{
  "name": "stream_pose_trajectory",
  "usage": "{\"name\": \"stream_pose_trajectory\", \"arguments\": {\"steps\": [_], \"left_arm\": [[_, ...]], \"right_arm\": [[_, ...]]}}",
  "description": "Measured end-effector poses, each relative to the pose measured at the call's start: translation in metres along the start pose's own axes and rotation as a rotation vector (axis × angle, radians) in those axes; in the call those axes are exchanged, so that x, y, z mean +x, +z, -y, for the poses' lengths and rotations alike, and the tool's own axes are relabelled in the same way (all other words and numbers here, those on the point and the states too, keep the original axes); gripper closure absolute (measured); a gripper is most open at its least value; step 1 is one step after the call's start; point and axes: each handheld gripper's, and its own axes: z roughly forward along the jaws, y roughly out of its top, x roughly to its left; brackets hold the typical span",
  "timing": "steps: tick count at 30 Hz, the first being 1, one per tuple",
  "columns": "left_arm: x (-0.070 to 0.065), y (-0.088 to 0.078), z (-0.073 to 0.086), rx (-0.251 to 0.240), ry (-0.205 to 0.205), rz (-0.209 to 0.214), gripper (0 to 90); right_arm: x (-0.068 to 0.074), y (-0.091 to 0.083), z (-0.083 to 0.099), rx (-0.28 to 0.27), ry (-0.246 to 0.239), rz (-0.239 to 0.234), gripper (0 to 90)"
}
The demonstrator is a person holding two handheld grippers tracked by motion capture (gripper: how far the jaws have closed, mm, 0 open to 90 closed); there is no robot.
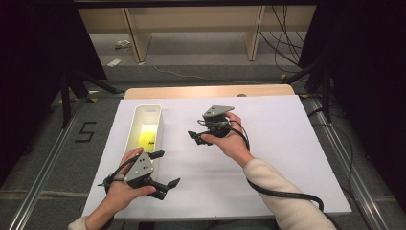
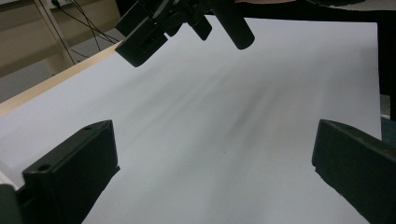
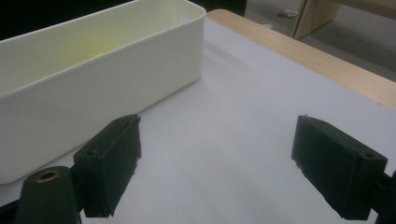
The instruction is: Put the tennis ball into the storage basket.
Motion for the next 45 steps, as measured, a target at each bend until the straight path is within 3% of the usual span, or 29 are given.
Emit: {"name": "stream_pose_trajectory", "arguments": {"steps": [26,45], "left_arm": [[0.000,0.000,0.000,0.000,0.000,-0.006,0.0],[0.000,0.000,0.000,-0.001,-0.002,-0.011,0.0]], "right_arm": [[-0.047,-0.064,0.048,-0.018,0.095,0.141,16.8],[-0.061,-0.102,0.073,-0.023,0.127,0.196,16.8]]}}
